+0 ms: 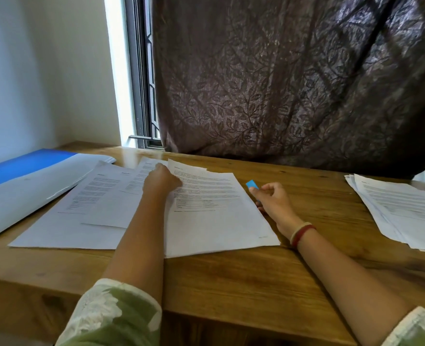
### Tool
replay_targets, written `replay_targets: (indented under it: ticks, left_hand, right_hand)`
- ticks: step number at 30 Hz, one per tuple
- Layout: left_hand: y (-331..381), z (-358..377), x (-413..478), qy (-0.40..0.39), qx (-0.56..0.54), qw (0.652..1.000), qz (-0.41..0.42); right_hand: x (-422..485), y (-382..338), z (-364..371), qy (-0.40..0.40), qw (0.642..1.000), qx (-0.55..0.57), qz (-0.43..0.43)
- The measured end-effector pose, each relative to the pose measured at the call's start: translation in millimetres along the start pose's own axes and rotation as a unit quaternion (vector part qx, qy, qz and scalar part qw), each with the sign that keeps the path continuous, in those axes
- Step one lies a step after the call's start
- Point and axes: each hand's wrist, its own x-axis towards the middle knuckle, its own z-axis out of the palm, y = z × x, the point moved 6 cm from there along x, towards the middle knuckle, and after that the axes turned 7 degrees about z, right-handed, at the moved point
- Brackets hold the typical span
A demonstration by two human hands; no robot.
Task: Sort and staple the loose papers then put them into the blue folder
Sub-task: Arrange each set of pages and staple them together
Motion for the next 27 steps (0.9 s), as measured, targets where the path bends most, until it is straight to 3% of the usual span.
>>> replay_targets:
  ticks: [3, 7, 17, 20, 22, 24, 27]
  left_hand:
    - [2, -4, -5, -0.009, 0.082, 0.997, 0.007]
    - [16, -17, -15, 0.099, 0.068, 0.990, 0.071]
    - [20, -2, -13, 0.154, 0.118, 0.978, 0.078]
    - [49, 14, -22, 0.188, 0.109, 0.960, 0.175]
    - [76, 32, -40, 0.182, 0.070, 0.938, 0.286]
    - [106, 60, -66, 0.116, 0.012, 0.916, 0.384]
    - [142, 106, -109, -0.017, -0.067, 0.895, 0.440]
  right_hand:
    - [-9, -7, 12, -0.011, 0.996, -0.072, -0.059]
    - [-20, -13, 32, -0.058, 0.972, -0.179, -0.138]
    - [-36, -19, 47, -0.166, 0.949, -0.193, -0.187]
    - [-28, -27, 23, -0.101, 0.965, -0.140, -0.197]
    - [-16, -32, -15, 0.018, 0.965, -0.150, -0.213]
    - [-3, -26, -59, 0.142, 0.950, -0.179, -0.215]
    - [9, 2, -112, 0.225, 0.923, -0.254, -0.183]
